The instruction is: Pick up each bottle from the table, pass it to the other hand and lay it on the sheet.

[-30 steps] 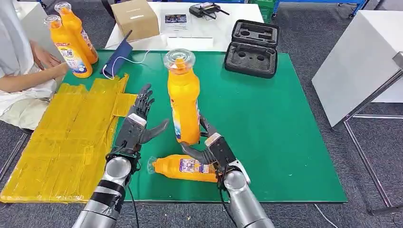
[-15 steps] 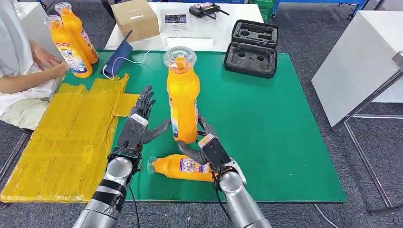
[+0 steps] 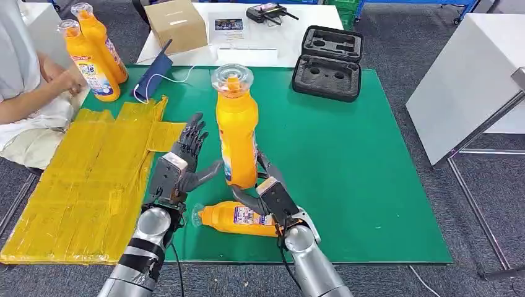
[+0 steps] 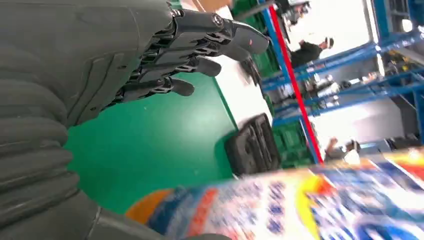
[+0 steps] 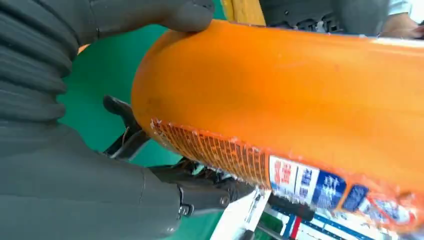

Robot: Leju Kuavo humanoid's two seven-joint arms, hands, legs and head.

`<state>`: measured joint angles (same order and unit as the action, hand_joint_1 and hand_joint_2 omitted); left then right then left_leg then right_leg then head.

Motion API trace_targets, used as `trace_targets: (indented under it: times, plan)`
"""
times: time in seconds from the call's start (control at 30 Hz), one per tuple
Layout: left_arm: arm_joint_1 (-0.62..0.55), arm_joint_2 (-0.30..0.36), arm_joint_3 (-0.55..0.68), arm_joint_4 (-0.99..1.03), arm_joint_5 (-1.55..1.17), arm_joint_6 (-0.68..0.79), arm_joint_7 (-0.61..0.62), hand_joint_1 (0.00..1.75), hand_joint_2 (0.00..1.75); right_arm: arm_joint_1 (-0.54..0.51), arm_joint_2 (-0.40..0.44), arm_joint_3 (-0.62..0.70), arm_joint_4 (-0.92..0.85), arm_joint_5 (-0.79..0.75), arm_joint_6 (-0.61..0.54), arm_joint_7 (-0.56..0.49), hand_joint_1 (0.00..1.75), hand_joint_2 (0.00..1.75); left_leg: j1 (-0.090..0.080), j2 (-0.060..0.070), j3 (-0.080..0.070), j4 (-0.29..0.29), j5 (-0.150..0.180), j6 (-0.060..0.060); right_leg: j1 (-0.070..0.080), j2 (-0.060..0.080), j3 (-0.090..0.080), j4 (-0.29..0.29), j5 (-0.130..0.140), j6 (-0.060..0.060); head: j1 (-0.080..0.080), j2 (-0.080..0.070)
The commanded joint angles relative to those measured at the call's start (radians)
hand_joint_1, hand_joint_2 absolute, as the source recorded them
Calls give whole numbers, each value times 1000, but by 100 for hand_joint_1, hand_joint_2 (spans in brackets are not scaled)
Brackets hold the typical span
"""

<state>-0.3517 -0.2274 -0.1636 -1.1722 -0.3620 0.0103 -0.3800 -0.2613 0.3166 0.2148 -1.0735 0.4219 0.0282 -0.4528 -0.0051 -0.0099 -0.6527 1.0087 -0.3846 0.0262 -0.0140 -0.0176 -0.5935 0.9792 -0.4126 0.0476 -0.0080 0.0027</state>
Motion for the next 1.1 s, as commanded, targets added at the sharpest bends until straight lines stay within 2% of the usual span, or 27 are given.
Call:
trace_targets:
  times: [0.03, 0.07, 0.27, 0.3, 0.5, 0.6, 0.77, 1.1]
  plan:
    - [-5, 22, -6, -4, 15, -1, 4, 0, 175, -11, -40, -13, 8, 1, -9, -2, 175, 175, 1, 0, 7, 0, -3, -2, 1, 1, 8, -1, -3, -2, 0, 0]
    - [-5, 23, -1, -2, 17, 1, 3, 0, 175, -10, -43, -18, 1, 1, -13, -2, 175, 175, 1, 1, 4, 0, -2, -1, 1, 2, 4, -1, -1, -1, 0, 0]
    - [-11, 26, 48, 37, 34, 14, -3, 0, 175, 24, -70, -59, -106, 4, -6, 4, 175, 175, 1, 0, 6, 0, -3, -2, 1, 0, 7, -1, -3, -2, 0, 0]
    - [-12, 26, 52, 40, 34, 15, -5, 0, 175, 25, -70, -62, -111, 5, -7, 4, 175, 175, 0, 0, 3, -1, -1, -1, 0, 0, 4, -1, -1, -1, 0, 0]
    - [-32, 27, 83, 81, 38, 22, -9, 0, 175, 36, -66, -68, -123, 6, -6, 4, 175, 175, 2, 1, 14, 0, -7, -5, 2, 3, 15, -1, -7, -5, 0, 0]
    - [-32, 22, 83, 88, 34, 12, -15, 0, 175, 34, -66, -76, -126, 6, -6, 4, 175, 175, 1, 0, 7, 0, -3, -2, 1, 1, 8, -1, -3, -2, 0, 0]
    - [2, 12, 54, 27, 16, 4, -33, 0, 175, 31, -58, -68, -116, 15, -8, 0, 175, 175, 0, 0, 3, 0, -1, -1, 0, 1, 4, -1, -1, -1, 0, 0]
    - [65, 4, -41, -67, 1, -35, -45, 0, 175, 12, -48, -32, -76, 58, -39, 10, 175, 175, 1, 2, 6, 0, -3, -2, 1, 3, 6, -1, -2, -2, 0, 0]
